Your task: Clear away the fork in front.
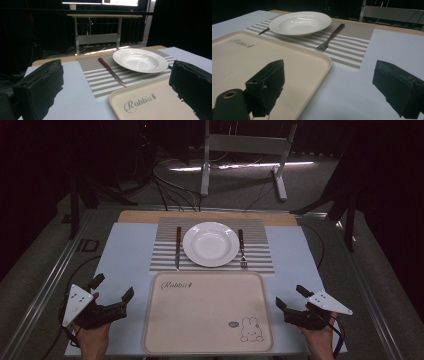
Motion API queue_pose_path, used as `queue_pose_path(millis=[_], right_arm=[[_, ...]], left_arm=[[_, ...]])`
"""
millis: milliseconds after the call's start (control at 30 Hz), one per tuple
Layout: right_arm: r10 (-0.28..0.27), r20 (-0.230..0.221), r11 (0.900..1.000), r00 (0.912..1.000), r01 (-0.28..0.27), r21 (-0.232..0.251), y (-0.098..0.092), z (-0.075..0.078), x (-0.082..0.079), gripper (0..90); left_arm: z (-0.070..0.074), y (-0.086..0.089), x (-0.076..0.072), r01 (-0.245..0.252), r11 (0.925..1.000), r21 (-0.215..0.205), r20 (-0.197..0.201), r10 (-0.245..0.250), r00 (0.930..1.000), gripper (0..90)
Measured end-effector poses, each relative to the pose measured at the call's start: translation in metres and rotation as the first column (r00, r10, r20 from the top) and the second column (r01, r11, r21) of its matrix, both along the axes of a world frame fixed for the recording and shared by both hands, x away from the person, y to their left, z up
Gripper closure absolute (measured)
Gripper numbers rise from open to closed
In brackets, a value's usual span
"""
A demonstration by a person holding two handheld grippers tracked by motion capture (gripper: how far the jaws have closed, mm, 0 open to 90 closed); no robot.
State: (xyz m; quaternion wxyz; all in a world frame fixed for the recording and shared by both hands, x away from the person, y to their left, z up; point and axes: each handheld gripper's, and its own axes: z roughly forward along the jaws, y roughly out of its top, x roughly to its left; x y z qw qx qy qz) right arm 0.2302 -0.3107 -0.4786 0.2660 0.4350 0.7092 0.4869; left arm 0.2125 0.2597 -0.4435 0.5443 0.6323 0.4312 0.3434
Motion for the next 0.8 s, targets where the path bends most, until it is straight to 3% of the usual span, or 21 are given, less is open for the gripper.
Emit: queue_pose_path(millis=[167, 567, 800], right_arm=[[-0.005, -0.002, 1.0, 1.0, 0.005, -0.001, -0.0004, -0.0001, -0.0002, 10.6], [-0.024, -0.001, 1.0, 0.9997, 0.024, 0.0, -0.0003, 0.0003, 0.001, 10.6], [-0.032, -0.001, 0.999, 0.9995, 0.032, 0.032, 0.0075, 0.0077, 0.0005, 10.7]], left_arm=[[-0.002, -0.0009, 0.0013, -0.02, 0.9997, 0.012, -0.035, 0.02, 0.9992, 0.3], [-0.0051, -0.0018, 0.0021, -0.038, 0.999, 0.024, -0.066, 0.039, 0.9971, 0.3], [-0.0064, -0.0028, 0.0013, -0.066, 0.9964, 0.053, -0.088, 0.07, 0.9937, 0.3]])
